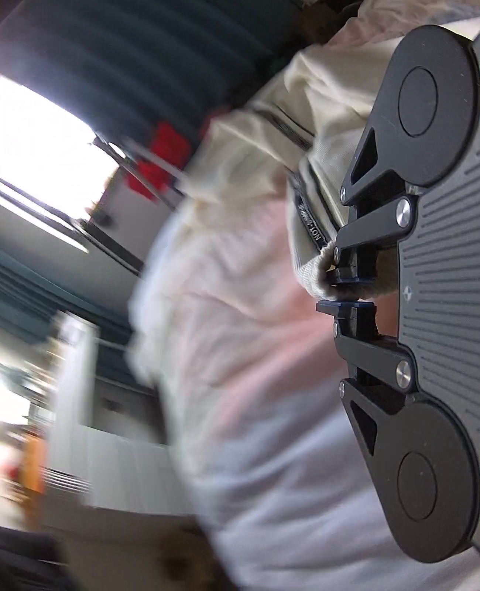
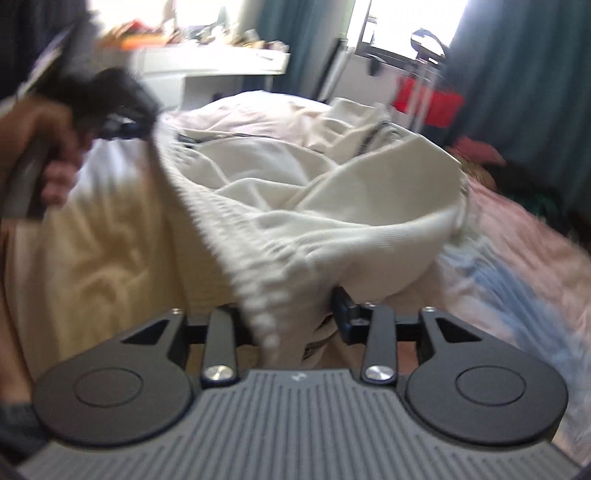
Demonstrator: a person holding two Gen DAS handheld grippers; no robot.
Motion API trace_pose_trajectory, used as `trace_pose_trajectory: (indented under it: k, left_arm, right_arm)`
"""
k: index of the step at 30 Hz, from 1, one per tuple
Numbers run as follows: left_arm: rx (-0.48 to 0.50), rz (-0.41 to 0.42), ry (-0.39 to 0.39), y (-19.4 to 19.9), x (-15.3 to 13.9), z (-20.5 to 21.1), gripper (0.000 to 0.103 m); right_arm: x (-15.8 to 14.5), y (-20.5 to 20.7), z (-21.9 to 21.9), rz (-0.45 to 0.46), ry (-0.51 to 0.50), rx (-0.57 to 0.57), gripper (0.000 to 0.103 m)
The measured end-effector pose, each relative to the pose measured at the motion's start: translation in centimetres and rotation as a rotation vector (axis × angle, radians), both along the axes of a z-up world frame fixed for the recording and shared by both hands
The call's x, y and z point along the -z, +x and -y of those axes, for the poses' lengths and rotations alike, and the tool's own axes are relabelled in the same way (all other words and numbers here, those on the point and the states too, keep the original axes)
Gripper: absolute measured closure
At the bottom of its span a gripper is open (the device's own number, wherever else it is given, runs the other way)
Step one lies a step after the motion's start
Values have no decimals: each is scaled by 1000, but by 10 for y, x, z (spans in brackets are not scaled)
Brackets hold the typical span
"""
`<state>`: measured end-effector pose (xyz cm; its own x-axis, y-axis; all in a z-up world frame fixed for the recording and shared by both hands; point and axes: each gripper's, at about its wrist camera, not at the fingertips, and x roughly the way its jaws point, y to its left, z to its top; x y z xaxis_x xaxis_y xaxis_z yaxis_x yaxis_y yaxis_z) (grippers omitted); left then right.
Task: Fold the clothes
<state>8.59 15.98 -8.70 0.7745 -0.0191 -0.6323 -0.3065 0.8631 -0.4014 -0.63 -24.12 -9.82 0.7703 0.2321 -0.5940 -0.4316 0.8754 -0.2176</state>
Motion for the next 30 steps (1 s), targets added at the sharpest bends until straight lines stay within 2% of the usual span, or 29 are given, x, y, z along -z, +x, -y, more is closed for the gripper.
trace_pose_trajectory:
  k: [2, 5, 7, 9, 10, 12, 16, 19, 24, 28, 29, 30]
  left_arm:
    - [10, -44, -22, -1, 4, -6, 91]
    - [35, -98, -67, 3, 3, -21, 82]
    - [56, -140, -120, -1, 0, -33, 79]
    - [60, -184, -167, -8, -2, -41, 64]
    - [51, -197, -183, -15, -4, -45, 62]
    - [43, -197, -228, -32, -7, -54, 58]
    - [58, -147, -388, -55, -8, -65, 49]
    - [117, -138, -479, -43, 2, -56, 48]
    - [196, -126, -462, -14, 13, -29, 50]
    - [250, -129, -504, 2, 25, -14, 51]
    - [264, -145, -506, 4, 28, -11, 56]
    - [278, -156, -510, 6, 31, -8, 66]
  right_arm:
    - [-5, -8, 2, -1, 5, -26, 57]
    - [-18, -16, 15, -21, 103, -27, 51]
    - [-26, -20, 26, -33, 188, -21, 48]
    - [-34, -21, 36, -48, 281, -11, 44]
    - [-38, -21, 41, -57, 332, -3, 39]
    - [-43, -18, 52, -50, 409, 65, 38]
    - [-48, -8, 84, -67, 578, 212, 37]
    - [-39, 3, 105, -122, 707, 302, 37]
    - [-17, 15, 108, -189, 689, 384, 35]
    - [-10, 19, 99, -209, 677, 380, 35]
    - [-10, 20, 97, -209, 674, 379, 35]
    - [-8, 20, 96, -208, 677, 385, 35]
